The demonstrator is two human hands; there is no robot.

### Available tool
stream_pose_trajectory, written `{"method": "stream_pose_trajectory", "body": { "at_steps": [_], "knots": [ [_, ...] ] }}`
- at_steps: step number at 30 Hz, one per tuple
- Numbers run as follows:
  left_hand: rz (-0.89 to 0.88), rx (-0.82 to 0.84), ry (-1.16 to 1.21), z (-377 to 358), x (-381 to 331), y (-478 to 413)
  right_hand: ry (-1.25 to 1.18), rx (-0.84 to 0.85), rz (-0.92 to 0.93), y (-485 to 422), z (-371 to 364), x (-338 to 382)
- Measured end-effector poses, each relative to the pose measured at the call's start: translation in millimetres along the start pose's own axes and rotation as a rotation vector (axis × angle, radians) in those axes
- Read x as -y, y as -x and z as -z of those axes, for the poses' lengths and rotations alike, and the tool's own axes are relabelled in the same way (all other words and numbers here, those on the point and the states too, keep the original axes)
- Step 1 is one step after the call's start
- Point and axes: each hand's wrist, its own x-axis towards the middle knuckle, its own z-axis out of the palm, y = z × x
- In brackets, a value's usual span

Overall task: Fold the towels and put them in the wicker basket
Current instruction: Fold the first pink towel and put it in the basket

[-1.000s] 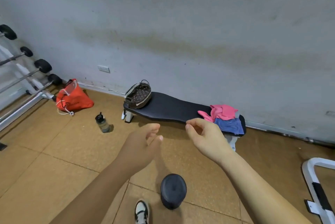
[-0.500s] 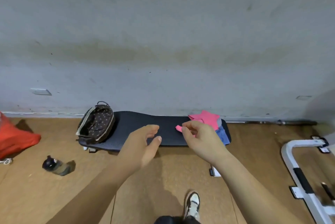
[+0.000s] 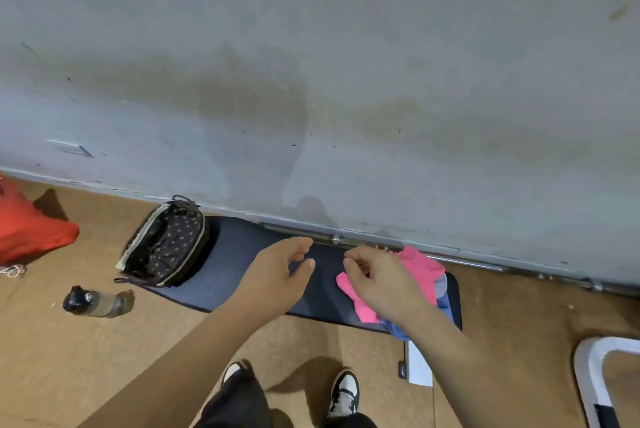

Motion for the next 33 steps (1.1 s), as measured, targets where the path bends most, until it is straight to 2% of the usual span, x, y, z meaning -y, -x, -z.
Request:
{"method": "stream_pose_trajectory", "body": {
  "at_steps": [5,11,15,21,25,31,33],
  "knots": [
    [-0.021,0.062,-0.059,-4,35,-81,-0.011,0.007,-0.068,-60,-31,-32],
    [-0.166,0.186,-0.146,-46,99,-166,-0.014,-0.062,-0.177,-126,-81,-87],
    [-0.191,0.225,-0.151,-98,154,-200,-0.036,-0.063,-0.245,-170,-125,-148],
    [-0.216,0.243,-0.128,-219,253,-240,-0.008,-0.096,-0.325,-219,-205,-277],
    [-0.301,0.306,-0.124,-291,312,-261,0.145,-0.216,-0.157,-216,-247,-344],
    [-0.495,0.323,-0.154,-352,353,-262,0.367,-0.715,0.158,-201,-261,-385],
    [-0.521,0.265,-0.203,-352,355,-256,0.404,-0.803,0.217,-194,-262,-387]
  ]
}}
